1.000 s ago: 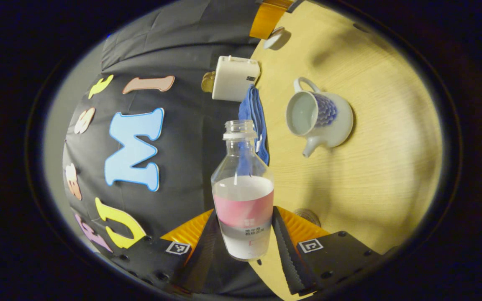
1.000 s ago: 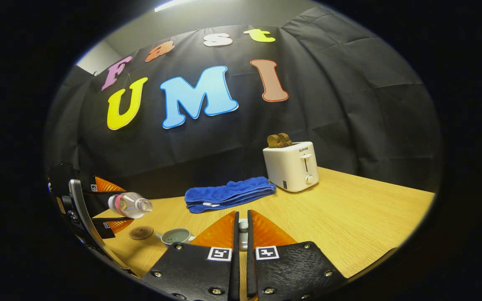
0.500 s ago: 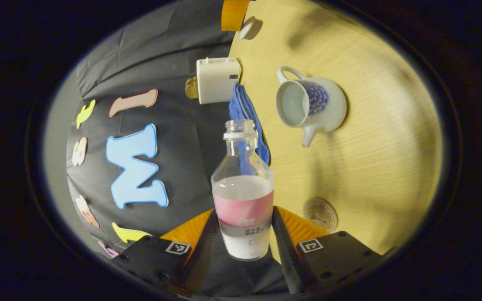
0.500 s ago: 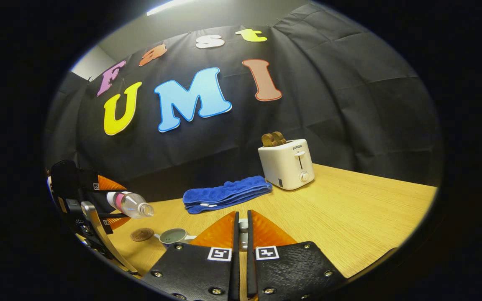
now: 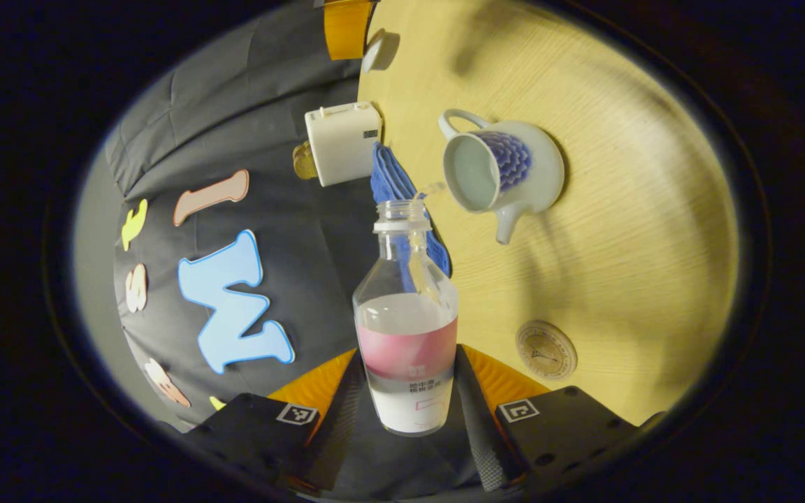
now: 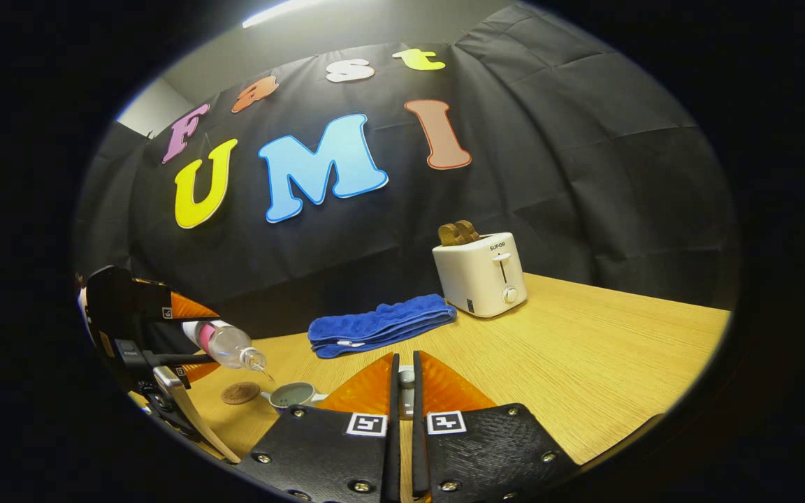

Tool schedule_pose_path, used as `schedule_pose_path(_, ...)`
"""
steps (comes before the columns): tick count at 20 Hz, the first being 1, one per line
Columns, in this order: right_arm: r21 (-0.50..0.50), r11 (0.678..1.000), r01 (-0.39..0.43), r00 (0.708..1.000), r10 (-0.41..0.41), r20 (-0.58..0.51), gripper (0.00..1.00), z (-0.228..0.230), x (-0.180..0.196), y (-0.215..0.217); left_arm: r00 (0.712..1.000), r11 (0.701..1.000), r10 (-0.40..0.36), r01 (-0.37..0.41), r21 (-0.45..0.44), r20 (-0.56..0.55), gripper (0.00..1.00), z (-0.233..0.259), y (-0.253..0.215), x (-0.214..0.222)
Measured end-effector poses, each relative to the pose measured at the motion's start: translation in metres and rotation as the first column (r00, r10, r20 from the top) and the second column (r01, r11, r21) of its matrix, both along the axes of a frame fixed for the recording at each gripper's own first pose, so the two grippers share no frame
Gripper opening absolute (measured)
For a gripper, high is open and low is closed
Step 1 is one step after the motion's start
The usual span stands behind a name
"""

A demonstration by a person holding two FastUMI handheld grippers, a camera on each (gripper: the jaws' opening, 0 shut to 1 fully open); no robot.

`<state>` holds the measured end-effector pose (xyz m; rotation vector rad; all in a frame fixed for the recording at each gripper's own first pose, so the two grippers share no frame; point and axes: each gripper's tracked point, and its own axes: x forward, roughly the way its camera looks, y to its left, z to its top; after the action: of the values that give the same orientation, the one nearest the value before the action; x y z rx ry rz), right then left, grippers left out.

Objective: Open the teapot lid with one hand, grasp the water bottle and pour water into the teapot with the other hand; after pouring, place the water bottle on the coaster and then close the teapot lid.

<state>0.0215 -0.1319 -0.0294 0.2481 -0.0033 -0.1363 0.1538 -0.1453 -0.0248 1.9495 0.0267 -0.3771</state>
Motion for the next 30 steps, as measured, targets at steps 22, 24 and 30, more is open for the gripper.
schedule_pose_path(22,0.012,1.000,-0.005,1.000,0.005,-0.008,0.06,-0.002,0.000,0.000,0.998,0.989,-0.017,0.009,0.147,0.056,0.84,0.031,0.008,0.003)
schedule_pose_path(24,0.014,1.000,-0.007,1.000,0.007,-0.010,0.06,-0.002,0.000,0.001,0.998,0.987,-0.017,0.007,0.160,0.057,0.85,0.032,0.008,0.002)
schedule_pose_path(30,0.017,1.000,-0.012,1.000,0.013,-0.011,0.06,-0.002,0.000,0.002,0.998,0.983,-0.019,0.007,0.185,0.060,0.84,0.036,0.007,0.002)
